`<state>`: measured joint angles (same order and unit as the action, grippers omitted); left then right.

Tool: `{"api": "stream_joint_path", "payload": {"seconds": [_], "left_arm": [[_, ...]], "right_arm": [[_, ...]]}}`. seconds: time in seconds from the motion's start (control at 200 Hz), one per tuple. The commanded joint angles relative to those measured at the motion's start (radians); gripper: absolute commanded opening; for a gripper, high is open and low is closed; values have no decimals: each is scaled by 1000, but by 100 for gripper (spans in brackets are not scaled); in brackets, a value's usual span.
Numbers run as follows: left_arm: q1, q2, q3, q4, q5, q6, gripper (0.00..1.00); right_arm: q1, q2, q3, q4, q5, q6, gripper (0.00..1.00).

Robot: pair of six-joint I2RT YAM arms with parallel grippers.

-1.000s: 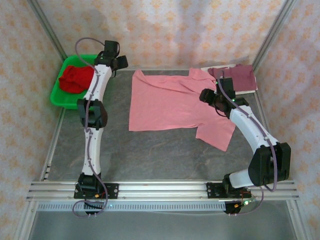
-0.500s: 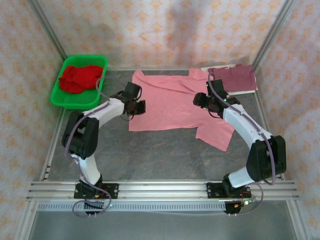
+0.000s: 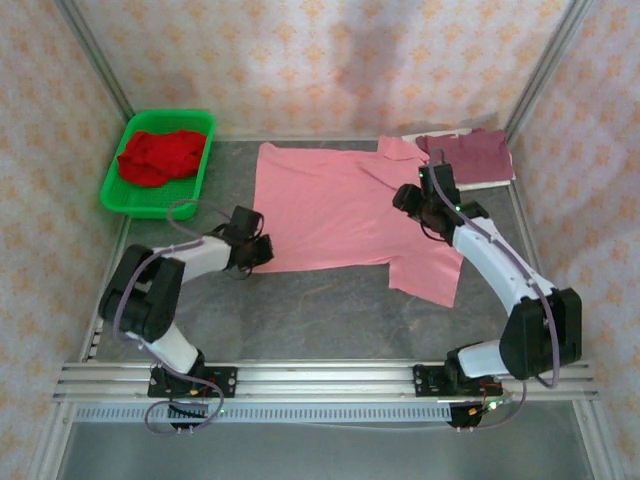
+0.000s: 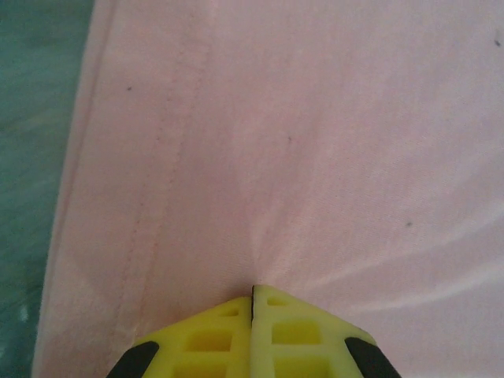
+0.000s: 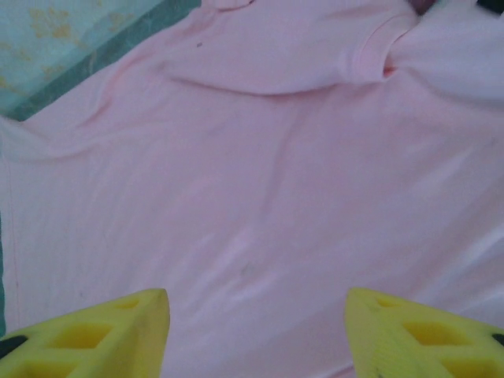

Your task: Fold and stack the t-shirts

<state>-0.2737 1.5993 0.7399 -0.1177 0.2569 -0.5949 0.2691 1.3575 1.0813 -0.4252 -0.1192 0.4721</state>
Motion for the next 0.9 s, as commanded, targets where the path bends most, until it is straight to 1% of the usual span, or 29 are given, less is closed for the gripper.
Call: {"api": "stream_joint_path", "payload": {"seconds": [0.0,0.03,0.05,0.085,0.11,0.165,0.21,0.305,0.385,0.46,0.515,0.601,0.641,0.696,0.761,0.826,0.896], "left_arm": [[74,-78,-149,-32,-41,-22,0],[95,-110,-185,-35,-39,-13,0],[111,-134,-214,-30,-41,-31,0],[148,-178,-276,43,26,-56,0],[165,-211,-301,70,55,-75,0],[183,-282,-297,0,54,-98,0],[185,-338,-282,-74,28,-88,0],[192,-449,-243,-221,-64,-50,0],[192,-501,-221,-263,-109,-13,0],[194,-517,-205,-300,-141,-10,0],[194,-520,-214,-289,-128,-3,0],[184,-507,-216,-204,-50,35,0],[165,-479,-181,-197,-52,54,0],[130,-422,-103,-214,-74,125,0],[100,-349,-24,-209,-94,160,0],[103,-272,7,-136,-104,147,0],[111,-173,55,-94,-116,140,0]], "right_arm": [[-8,-79,-50,5,53,35,62],[-9,-92,-67,11,53,36,62],[-10,-101,-78,14,51,37,62],[-9,-113,-96,18,45,39,62],[-9,-120,-108,19,41,41,62],[-9,-126,-126,18,18,40,62],[-7,-121,-129,0,4,41,62],[1,-119,-140,-24,8,38,61],[17,-104,-143,-24,13,20,60],[28,-53,-117,-35,-2,-11,60],[32,-4,-89,-44,14,-28,60],[33,92,-21,-61,48,-61,58],[32,142,9,-45,59,-76,57],[32,224,71,-33,51,-92,56],[37,333,172,-50,28,-107,48],[48,437,270,-65,25,-121,39],[62,545,373,-83,27,-128,29]]}}
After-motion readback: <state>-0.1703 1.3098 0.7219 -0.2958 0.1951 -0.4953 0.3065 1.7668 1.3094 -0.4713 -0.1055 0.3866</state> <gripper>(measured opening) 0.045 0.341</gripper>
